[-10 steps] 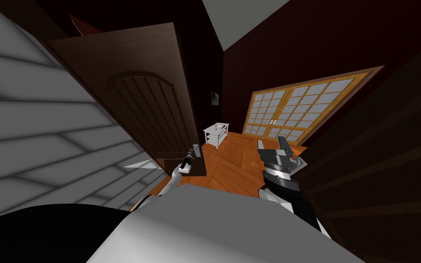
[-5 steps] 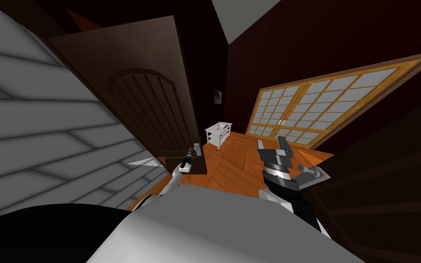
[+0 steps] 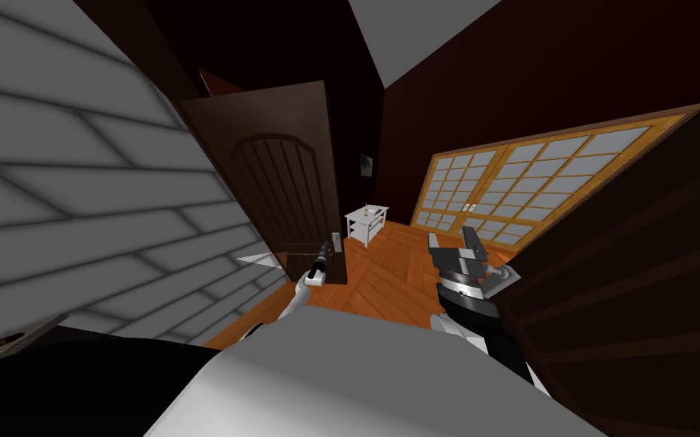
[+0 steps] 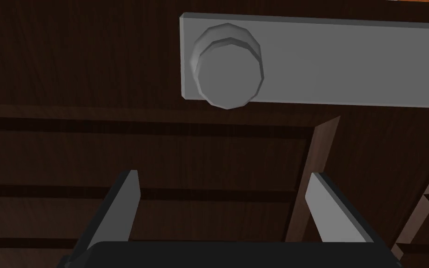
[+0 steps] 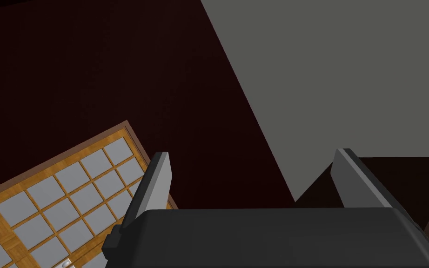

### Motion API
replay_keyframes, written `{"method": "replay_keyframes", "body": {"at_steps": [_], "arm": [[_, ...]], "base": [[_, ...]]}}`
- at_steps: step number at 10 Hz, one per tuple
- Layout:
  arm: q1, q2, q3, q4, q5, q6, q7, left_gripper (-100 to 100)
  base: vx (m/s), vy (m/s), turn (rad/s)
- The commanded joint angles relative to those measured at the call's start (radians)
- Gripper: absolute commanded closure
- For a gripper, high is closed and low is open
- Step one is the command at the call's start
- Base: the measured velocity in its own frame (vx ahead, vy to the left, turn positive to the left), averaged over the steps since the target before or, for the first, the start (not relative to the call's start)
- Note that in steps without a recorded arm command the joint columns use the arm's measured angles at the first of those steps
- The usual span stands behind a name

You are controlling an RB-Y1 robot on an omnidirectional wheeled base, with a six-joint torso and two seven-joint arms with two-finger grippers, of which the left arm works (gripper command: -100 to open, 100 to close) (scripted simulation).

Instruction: Push the door open

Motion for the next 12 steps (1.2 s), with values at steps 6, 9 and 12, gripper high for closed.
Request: {"method": "replay_keyframes", "body": {"at_steps": [6, 9, 12], "arm": [[-0.012, -0.087, -0.014, -0.027, -0.025, 0.029, -0.061, -100], [-0.020, -0.085, -0.006, -0.019, -0.024, 0.026, -0.063, -100], [-0.029, -0.086, 0.005, -0.009, -0.022, 0.023, -0.066, -100]], "base": [[-0.115, 0.002, 0.059], [0.226, 0.002, -0.025], [0.265, 0.001, -0.026]]}}
